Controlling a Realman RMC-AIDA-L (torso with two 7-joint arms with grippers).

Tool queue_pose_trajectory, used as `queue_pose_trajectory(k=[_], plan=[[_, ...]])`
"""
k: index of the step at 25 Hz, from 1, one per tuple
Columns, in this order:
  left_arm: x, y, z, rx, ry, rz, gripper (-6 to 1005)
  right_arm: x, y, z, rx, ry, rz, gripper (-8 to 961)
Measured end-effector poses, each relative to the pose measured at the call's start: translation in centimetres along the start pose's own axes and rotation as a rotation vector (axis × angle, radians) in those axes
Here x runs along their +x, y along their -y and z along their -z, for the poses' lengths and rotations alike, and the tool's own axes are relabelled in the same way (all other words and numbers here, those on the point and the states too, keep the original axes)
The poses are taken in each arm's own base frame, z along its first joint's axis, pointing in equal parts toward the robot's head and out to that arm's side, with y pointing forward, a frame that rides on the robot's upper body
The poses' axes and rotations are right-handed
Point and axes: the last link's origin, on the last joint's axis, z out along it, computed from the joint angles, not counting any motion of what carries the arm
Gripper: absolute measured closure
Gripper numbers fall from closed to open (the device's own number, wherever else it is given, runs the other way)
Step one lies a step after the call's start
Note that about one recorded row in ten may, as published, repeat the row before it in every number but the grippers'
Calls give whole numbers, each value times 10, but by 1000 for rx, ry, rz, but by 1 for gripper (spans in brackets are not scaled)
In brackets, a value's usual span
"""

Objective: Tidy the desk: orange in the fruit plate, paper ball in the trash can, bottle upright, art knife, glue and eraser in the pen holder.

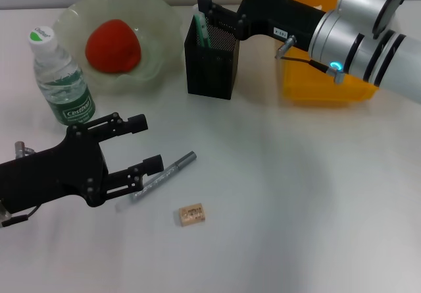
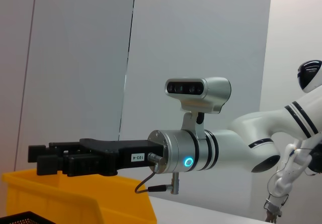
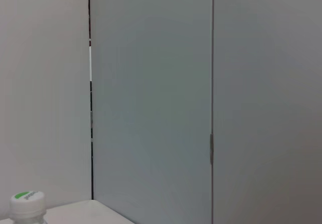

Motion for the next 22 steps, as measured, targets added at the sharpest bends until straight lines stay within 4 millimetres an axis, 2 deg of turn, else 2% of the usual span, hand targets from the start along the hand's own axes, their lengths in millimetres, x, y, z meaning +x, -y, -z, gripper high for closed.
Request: queue_pose_trajectory(k=[1, 12, 22], plan=[[0, 0, 0, 0, 1, 0, 291, 0, 0, 0, 1, 0, 0, 309], [0, 0, 1, 4, 0, 1, 291, -2, 3, 5, 18, 22, 0, 301], [-1, -1, -1, 2, -6, 9, 291, -2, 16, 23, 131, 115, -10, 301]])
